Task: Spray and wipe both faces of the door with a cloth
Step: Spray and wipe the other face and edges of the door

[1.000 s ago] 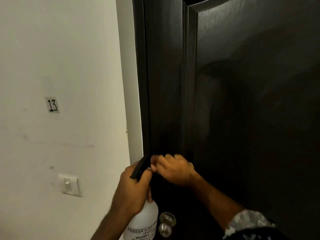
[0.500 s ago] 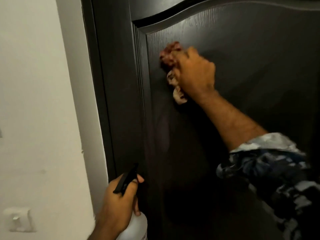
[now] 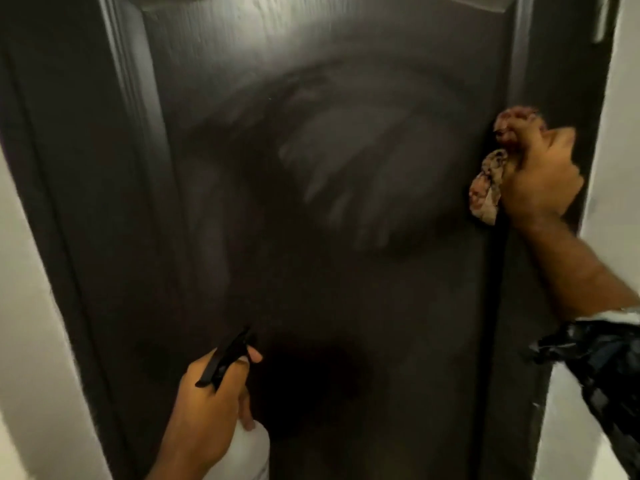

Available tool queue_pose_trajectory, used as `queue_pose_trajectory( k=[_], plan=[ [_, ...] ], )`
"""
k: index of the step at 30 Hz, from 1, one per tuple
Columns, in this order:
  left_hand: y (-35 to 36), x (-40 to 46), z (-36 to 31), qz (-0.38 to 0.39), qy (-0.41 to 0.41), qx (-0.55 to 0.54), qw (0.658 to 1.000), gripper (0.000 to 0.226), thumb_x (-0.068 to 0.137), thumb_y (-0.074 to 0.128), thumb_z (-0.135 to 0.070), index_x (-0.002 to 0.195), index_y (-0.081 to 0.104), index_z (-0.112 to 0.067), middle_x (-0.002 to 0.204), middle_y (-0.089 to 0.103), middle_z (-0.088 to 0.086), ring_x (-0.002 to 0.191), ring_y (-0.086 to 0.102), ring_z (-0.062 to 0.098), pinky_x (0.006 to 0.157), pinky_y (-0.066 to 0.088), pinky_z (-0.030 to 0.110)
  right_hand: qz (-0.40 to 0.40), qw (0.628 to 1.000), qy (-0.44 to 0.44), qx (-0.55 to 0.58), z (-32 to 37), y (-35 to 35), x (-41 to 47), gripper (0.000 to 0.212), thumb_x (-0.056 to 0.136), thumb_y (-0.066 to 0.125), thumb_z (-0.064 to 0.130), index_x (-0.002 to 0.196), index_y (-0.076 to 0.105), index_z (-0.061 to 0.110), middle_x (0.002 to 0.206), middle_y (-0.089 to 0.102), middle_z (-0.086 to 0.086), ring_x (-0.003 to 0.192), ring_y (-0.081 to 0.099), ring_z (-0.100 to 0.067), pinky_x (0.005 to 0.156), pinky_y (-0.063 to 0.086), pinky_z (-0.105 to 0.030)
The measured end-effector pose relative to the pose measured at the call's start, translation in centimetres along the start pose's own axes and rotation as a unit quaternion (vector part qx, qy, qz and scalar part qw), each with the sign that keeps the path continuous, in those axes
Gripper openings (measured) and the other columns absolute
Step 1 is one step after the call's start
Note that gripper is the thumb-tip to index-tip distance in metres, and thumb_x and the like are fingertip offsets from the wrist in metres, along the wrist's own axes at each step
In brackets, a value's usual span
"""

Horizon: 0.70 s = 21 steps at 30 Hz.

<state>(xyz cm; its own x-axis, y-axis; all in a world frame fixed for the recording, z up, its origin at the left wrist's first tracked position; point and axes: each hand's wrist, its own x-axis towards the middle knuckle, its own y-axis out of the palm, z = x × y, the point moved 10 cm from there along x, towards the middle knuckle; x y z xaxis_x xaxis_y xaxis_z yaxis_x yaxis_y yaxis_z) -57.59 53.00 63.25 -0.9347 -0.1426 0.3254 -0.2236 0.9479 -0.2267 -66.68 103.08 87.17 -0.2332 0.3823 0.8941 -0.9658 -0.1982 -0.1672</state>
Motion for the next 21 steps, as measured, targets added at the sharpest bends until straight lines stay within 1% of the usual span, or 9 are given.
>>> queue_pose_trajectory(
  k=[2,6,9,12,14,16,18,19,21],
  plan=[
    [1.2,0.0,0.4,0.009,-0.005,0.005,1.0,0.029,0.109,0.049,-0.01,0.1,0.076,-0.012,0.047,0.06,0.024,0.046,0.061,0.034,0.066,0.055,0.049,0.029,1.0,-0.011,-0.004,-3.1,1.7,-5.0,0.039,0.103,0.055,0.032,0.142,0.057,0.034,0.132,0.05,-0.019,0.095,0.063,-0.046,0.079,0.057,-0.052],
    [3.8,0.1,0.8,0.02,-0.008,0.0,1.0,0.028,0.108,0.05,-0.007,0.098,0.076,-0.007,0.048,0.052,0.031,0.043,0.057,0.032,0.057,0.055,0.042,0.094,0.995,0.036,-0.006,-8.7,4.9,-15.9,0.044,0.101,0.064,0.027,0.144,0.059,0.032,0.127,0.049,-0.013,0.088,0.065,-0.047,0.071,0.057,-0.048],
    [5.3,-0.2,1.8,0.028,-0.028,-0.004,0.999,0.027,0.108,0.05,-0.007,0.1,0.076,-0.007,0.046,0.054,0.02,0.044,0.056,0.032,0.058,0.055,0.045,0.173,0.969,0.176,0.02,-13.6,6.6,-23.9,0.039,0.107,0.06,0.039,0.144,0.057,0.027,0.125,0.053,-0.003,0.102,0.068,-0.045,0.079,0.052,-0.04],
    [5.8,-0.7,2.4,0.039,-0.04,0.006,0.998,0.028,0.108,0.049,-0.011,0.102,0.076,-0.013,0.049,0.056,0.015,0.047,0.057,0.033,0.062,0.056,0.051,0.222,0.952,0.212,-0.001,-15.3,7.5,-30.0,0.046,0.105,0.06,0.035,0.15,0.052,0.027,0.132,0.051,-0.002,0.103,0.067,-0.042,0.085,0.059,-0.049],
    [5.6,-1.1,2.8,0.036,-0.044,0.02,0.998,0.03,0.109,0.049,-0.012,0.099,0.077,-0.018,0.048,0.056,0.013,0.047,0.058,0.033,0.064,0.057,0.055,0.239,0.944,0.227,0.016,-15.4,7.8,-32.5,0.05,0.102,0.058,0.025,0.151,0.048,0.028,0.133,0.047,-0.003,0.099,0.063,-0.035,0.082,0.057,-0.052],
    [4.8,-1.5,3.2,0.027,-0.048,0.034,0.998,0.033,0.109,0.049,-0.012,0.096,0.077,-0.023,0.047,0.057,0.015,0.046,0.059,0.034,0.068,0.057,0.059,0.237,0.943,0.236,-0.002,-15.3,7.8,-33.9,0.055,0.1,0.057,0.034,0.152,0.044,0.023,0.139,0.047,-0.012,0.1,0.065,-0.042,0.083,0.058,-0.054],
    [3.8,-1.9,3.5,0.015,-0.046,0.054,0.997,0.039,0.109,0.048,-0.013,0.091,0.078,-0.029,0.046,0.057,0.017,0.046,0.06,0.036,0.07,0.058,0.059,0.195,0.921,0.337,0.016,-15.5,7.2,-34.7,0.056,0.102,0.046,0.05,0.15,0.045,0.021,0.135,0.052,-0.011,0.105,0.067,-0.049,0.089,0.055,-0.056],
    [3.2,-2.2,3.7,0.009,-0.045,0.054,0.997,0.04,0.109,0.048,-0.012,0.09,0.078,-0.031,0.046,0.057,0.018,0.046,0.061,0.036,0.07,0.059,0.059,0.166,0.913,0.371,0.036,-14.9,6.9,-35.0,0.049,0.105,0.047,0.046,0.148,0.046,0.022,0.132,0.053,-0.008,0.105,0.067,-0.049,0.088,0.055,-0.056],
    [2.4,-2.3,3.8,0.002,-0.046,0.051,0.998,0.042,0.109,0.048,-0.012,0.09,0.078,-0.033,0.045,0.057,0.017,0.046,0.061,0.037,0.072,0.059,0.06,0.104,0.924,0.364,0.058,-12.6,6.6,-34.6,0.046,0.103,0.058,0.026,0.148,0.048,0.021,0.131,0.05,-0.015,0.1,0.066,-0.05,0.083,0.055,-0.056]
  ],
)
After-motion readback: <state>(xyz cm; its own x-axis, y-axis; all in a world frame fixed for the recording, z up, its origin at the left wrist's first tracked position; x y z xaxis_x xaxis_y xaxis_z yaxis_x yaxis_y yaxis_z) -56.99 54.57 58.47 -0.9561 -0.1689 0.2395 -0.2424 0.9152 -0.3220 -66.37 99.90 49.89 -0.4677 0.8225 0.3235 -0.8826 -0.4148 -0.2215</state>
